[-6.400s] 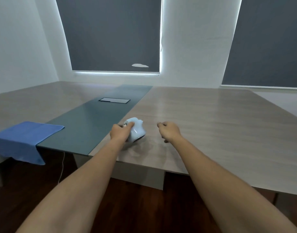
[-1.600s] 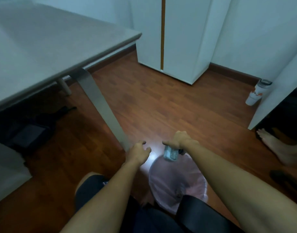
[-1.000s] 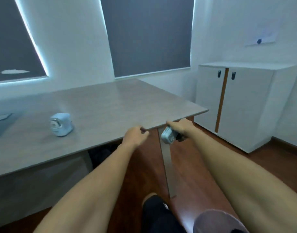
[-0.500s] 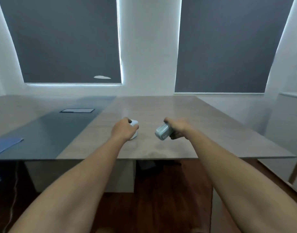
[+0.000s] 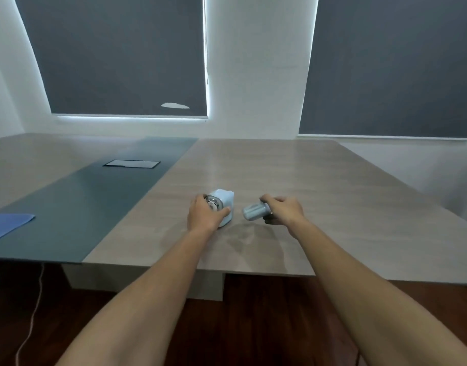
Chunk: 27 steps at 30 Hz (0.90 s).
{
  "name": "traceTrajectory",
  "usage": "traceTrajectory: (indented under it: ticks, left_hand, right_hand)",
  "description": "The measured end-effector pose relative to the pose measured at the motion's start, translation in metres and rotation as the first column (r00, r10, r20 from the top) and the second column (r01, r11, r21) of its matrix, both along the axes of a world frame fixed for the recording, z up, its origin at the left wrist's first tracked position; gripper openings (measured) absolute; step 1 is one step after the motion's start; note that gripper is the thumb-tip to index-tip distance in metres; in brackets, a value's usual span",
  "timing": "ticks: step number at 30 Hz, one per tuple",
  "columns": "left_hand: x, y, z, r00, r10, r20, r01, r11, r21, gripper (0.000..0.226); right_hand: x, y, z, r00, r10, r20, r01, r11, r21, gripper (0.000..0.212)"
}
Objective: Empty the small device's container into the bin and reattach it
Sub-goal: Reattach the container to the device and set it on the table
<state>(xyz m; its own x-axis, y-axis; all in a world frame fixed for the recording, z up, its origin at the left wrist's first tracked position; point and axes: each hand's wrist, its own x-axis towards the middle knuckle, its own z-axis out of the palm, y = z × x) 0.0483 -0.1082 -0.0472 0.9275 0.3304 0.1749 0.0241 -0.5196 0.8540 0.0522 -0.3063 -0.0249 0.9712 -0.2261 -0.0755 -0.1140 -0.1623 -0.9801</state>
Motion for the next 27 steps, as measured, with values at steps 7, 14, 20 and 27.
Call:
traceTrajectory:
  ticks: [7, 14, 20, 27]
  left_hand:
    - [0.030, 0.005, -0.005, 0.998, 0.062, -0.015, -0.063, 0.980, -0.189, 0.059]
    - [0.036, 0.018, -0.008, 0.998, -0.034, -0.056, 0.000, 0.859, -0.512, 0.035]
    - [0.027, 0.018, 0.002, 0.990, -0.139, -0.011, 0.103, 0.787, -0.609, 0.027]
    - [0.022, 0.020, 0.008, 0.983, -0.180, 0.021, 0.156, 0.781, -0.604, 0.023]
  right_hand:
    - [0.028, 0.003, -0.007, 1.000, 0.014, -0.023, -0.007, 0.963, 0.271, 0.032]
    - [0.032, 0.013, -0.002, 0.992, 0.111, -0.052, -0.076, 0.889, 0.451, 0.033]
    - [0.028, 0.017, -0.003, 0.987, 0.155, -0.052, -0.114, 0.880, 0.462, 0.040]
    - [0.022, 0.020, -0.008, 0.984, 0.168, -0.057, -0.126, 0.889, 0.441, 0.050]
